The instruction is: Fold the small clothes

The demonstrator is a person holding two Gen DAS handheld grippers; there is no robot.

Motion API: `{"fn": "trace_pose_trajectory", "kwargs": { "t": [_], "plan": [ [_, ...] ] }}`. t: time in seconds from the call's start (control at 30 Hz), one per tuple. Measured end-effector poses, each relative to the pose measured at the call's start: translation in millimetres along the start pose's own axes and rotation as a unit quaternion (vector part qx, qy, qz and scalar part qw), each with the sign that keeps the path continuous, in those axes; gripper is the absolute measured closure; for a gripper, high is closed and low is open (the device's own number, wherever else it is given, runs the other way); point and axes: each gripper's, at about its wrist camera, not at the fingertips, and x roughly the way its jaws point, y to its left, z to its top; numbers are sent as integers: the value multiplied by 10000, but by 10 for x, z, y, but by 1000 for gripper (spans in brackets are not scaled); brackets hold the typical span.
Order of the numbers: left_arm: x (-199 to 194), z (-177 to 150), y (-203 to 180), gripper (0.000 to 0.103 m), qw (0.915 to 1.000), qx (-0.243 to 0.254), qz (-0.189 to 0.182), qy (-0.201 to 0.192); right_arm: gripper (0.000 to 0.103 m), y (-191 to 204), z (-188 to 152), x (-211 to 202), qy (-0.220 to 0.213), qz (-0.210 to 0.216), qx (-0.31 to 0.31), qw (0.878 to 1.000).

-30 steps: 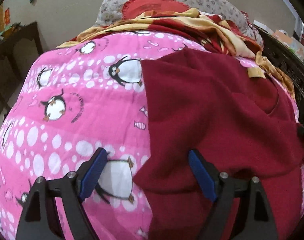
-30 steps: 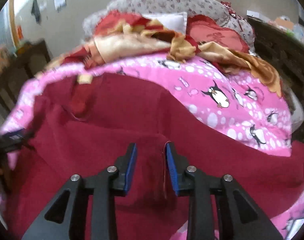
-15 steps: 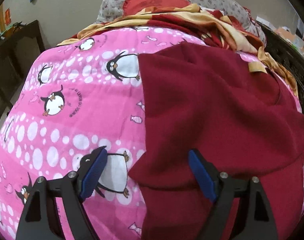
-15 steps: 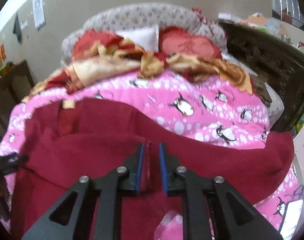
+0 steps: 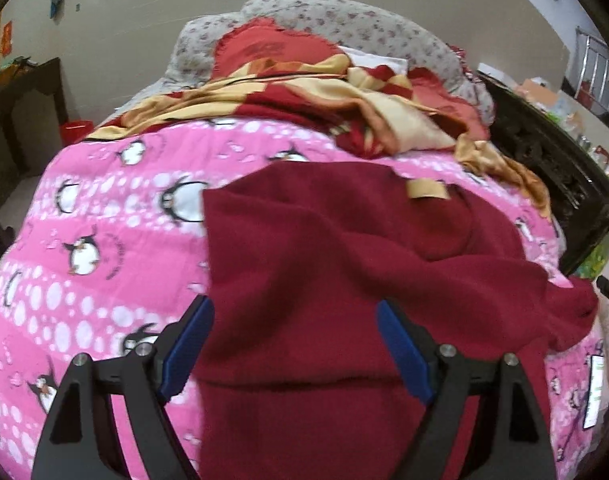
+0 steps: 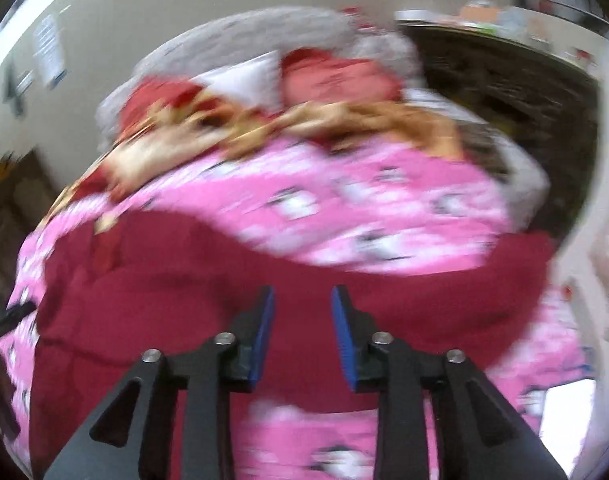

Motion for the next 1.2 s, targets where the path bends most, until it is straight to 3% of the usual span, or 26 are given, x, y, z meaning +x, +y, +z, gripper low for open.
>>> {"fn": "trace_pose_trajectory", "kwargs": {
  "t": [0.1, 0.2, 0.33, 0.43, 0.47, 0.5, 0.53, 0.7, 0.83, 0.97, 1.1, 1.2],
  "plan": [
    [55, -27, -109, 16, 9999, 101, -23, 91, 61, -669, 152, 1, -48, -636, 686, 9956],
    [110, -49, -150, 16, 9997, 166, 5, 189, 60, -1240, 260, 133, 135, -882, 1408, 9860],
    [125, -57, -154, 16, 9996, 159, 30, 239, 60, -1648, 294, 445, 455, -889, 1924, 9762],
    [113, -46, -159, 16, 9995, 191, 63, 240, 62, -1792, 276, 772, 844, -638, 2155, 9708],
    [106, -40, -157, 16, 9995, 202, 76, 229, 67, -1827, 274, 837, 940, -472, 2199, 9698],
    [97, -35, -150, 16, 9995, 208, 80, 218, 87, -1842, 273, 837, 932, -407, 2214, 9699],
    [93, -28, -146, 16, 9995, 204, 81, 213, 94, -1843, 281, 783, 854, -400, 2225, 9704],
    [61, 22, -74, 16, 9998, 98, 28, 141, 94, -1805, 570, 2, -491, -74, 2377, 9701],
    [12, 68, -24, 16, 10000, 24, -3, 19, 94, -1351, 871, -427, -995, 331, 1753, 9789],
    [-58, 106, 78, 16, 9999, -113, -41, -58, 94, -602, 981, -640, -1110, 1267, 1107, 9795],
    [-158, 132, 186, 16, 9998, -129, 6, -179, 94, 477, 927, -628, -838, 2415, 177, 9666],
    [-198, 131, 286, 16, 9996, -192, 51, -216, 94, 1345, 700, -436, -388, 3182, -456, 9461]
  ]
}}
